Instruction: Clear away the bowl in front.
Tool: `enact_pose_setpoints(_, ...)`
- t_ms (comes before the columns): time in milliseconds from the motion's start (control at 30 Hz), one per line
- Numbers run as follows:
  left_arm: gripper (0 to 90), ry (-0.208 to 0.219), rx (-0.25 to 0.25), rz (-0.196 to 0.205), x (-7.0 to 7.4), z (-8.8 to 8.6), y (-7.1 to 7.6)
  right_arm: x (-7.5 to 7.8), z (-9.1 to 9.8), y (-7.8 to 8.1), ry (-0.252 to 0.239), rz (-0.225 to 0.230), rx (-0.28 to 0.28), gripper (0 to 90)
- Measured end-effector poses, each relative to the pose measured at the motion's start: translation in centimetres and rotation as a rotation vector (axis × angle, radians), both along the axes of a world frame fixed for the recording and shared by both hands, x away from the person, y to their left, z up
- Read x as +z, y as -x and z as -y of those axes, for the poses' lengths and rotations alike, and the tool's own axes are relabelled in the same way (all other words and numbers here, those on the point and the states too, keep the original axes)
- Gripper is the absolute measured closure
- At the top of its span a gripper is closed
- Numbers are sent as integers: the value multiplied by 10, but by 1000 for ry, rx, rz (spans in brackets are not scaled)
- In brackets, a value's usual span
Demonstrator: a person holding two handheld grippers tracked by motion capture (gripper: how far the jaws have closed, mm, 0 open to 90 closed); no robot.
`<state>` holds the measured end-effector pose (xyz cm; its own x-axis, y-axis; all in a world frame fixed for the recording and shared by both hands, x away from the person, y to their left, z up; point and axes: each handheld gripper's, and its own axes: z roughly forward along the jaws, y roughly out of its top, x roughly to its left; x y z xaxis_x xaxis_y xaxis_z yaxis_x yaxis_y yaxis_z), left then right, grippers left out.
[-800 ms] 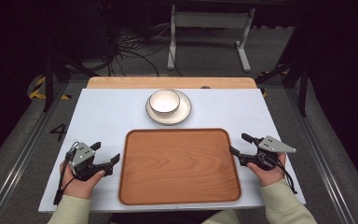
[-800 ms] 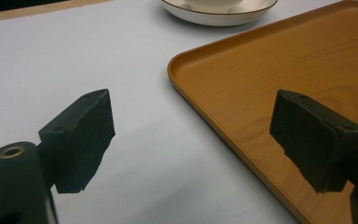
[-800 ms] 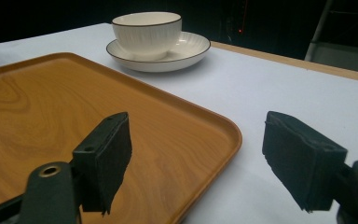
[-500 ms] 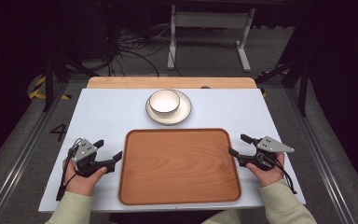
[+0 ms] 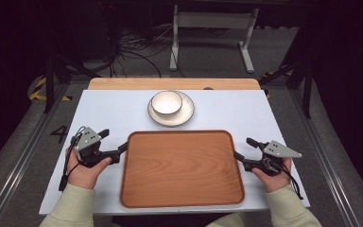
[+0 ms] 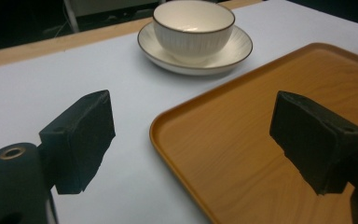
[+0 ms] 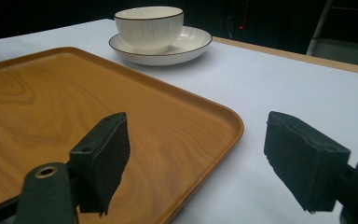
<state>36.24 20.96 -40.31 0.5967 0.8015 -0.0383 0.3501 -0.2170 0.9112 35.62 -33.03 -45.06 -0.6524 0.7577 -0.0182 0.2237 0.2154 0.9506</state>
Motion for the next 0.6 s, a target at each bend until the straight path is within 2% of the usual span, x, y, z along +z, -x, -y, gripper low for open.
enact_pose_setpoints(133, 149, -8, -22, 14, 12, 5, -5, -2, 4, 1, -10, -8, -10, 230)
enact_pose_setpoints(267, 153, 19, -32, 17, 22, 9, -11, -2, 6, 3, -18, -7, -16, 229)
enact_pose_setpoints(367, 158, 15, -47, 25, 27, 13, -17, -2, 7, 4, -17, -4, -20, 230)
enact_pose_setpoints(600, 173, 6, -99, 23, 38, 34, -42, 1, 9, 9, -29, 8, -22, 231)
